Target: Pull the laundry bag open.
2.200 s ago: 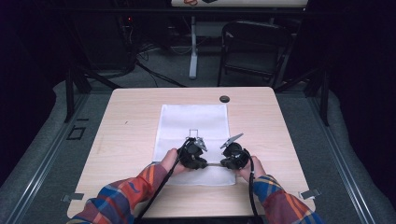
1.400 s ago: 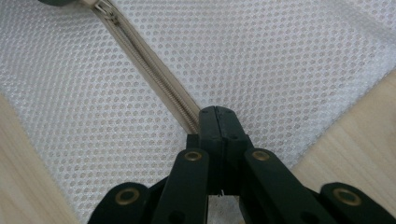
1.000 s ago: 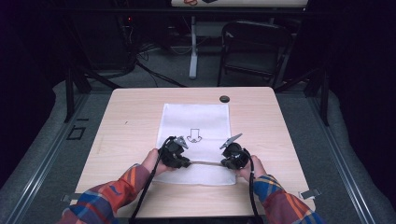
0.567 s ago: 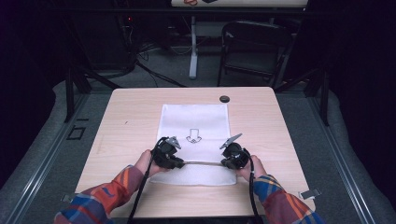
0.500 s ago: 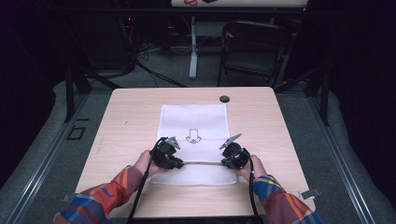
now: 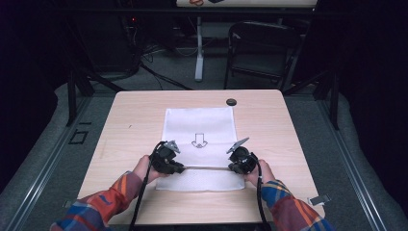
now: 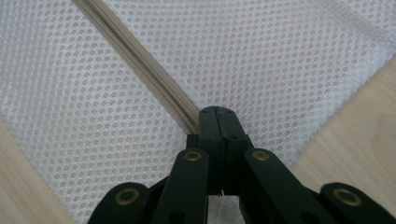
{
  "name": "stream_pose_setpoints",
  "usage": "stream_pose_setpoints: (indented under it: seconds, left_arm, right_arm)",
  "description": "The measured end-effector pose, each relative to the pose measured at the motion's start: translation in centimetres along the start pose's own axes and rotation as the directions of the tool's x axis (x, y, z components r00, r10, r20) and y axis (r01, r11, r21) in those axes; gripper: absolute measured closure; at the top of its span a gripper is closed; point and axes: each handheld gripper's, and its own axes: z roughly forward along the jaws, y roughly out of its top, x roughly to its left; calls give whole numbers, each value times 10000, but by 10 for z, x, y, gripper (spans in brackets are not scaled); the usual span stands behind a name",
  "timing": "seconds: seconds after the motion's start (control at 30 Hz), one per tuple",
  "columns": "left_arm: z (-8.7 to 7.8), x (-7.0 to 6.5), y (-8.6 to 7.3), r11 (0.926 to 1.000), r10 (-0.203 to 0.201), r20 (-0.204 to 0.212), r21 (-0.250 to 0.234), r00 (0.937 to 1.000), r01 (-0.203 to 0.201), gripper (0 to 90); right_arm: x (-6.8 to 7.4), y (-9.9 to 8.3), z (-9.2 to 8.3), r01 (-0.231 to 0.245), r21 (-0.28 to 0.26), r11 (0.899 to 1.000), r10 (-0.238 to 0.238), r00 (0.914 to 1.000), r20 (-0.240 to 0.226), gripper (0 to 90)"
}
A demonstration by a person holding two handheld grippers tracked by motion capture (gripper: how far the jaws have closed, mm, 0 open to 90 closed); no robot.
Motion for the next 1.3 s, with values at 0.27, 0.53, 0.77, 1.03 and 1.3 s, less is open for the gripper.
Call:
stream_pose_setpoints:
  seconds: [0.27, 0.53, 0.77, 1.03, 1.3]
  left_arm:
    - [-8, 5, -9, 9998, -185, -116, -13, 9998, 185, 811]
    - [-14, 8, -16, 9996, -245, -351, 117, 9991, 249, 811]
    - [-19, 9, -21, 9990, -448, -523, 43, 9976, 451, 811]
    - [-27, 14, -30, 9977, -681, -813, 8, 9944, 684, 811]
    - [-33, 18, -40, 9955, -938, -958, 53, 9910, 947, 811]
  right_arm:
    - [0, 0, 0, -112, -85, 9999, 112, 9999, -58, 900]
    - [-1, 0, 0, -113, -10, 9999, 113, 9999, -126, 900]
    - [-2, 0, 0, -2, 35, 10000, 2, 9999, -154, 900]
    - [0, 1, 0, 123, 106, 9999, -122, 9999, -25, 900]
    - [-3, 0, 0, 33, -8, 10000, -33, 10000, 5, 900]
